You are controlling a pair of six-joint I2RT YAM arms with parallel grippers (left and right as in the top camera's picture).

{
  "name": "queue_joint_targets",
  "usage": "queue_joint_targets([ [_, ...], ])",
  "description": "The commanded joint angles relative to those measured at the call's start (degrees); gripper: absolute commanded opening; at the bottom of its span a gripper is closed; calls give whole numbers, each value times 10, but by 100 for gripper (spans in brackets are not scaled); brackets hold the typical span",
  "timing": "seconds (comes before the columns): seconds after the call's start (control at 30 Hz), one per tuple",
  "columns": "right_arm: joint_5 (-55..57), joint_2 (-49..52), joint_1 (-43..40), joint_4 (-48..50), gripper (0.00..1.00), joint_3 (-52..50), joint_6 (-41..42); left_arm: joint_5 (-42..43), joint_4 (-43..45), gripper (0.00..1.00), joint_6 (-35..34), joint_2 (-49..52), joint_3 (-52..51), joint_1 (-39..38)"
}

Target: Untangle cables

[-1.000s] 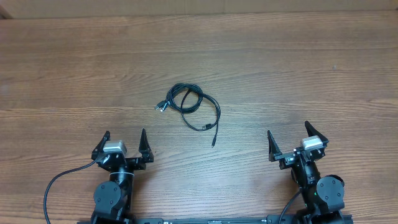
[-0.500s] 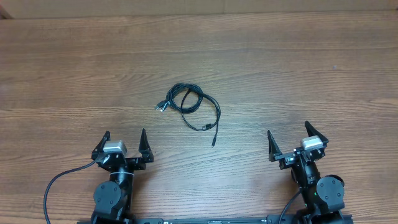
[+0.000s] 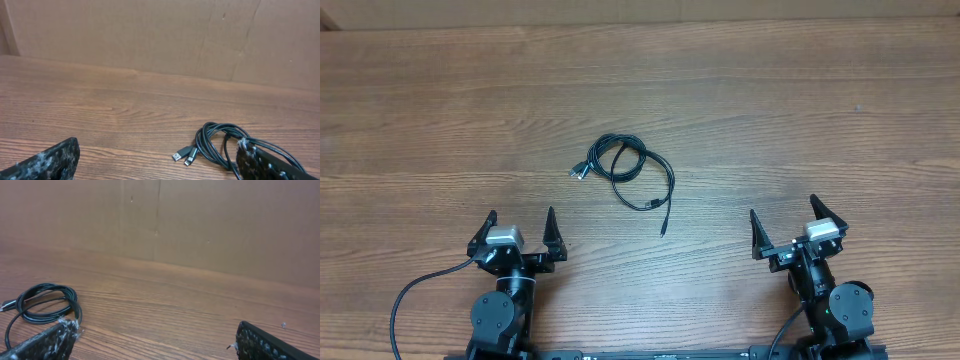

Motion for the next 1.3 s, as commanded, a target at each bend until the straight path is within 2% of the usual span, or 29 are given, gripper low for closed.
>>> queue_joint_targets([
  [0.0, -2, -4, -1, 3, 100, -6, -3, -3, 1, 99, 7, -1, -2, -3],
  [1.07, -2, -5, -1, 4, 100, -6, -3, -2, 1, 100, 7, -1, -2, -3],
  [1.27, -3, -5, -1, 25, 100, -6, -2, -4, 23, 99, 7, -1, -2, -3],
])
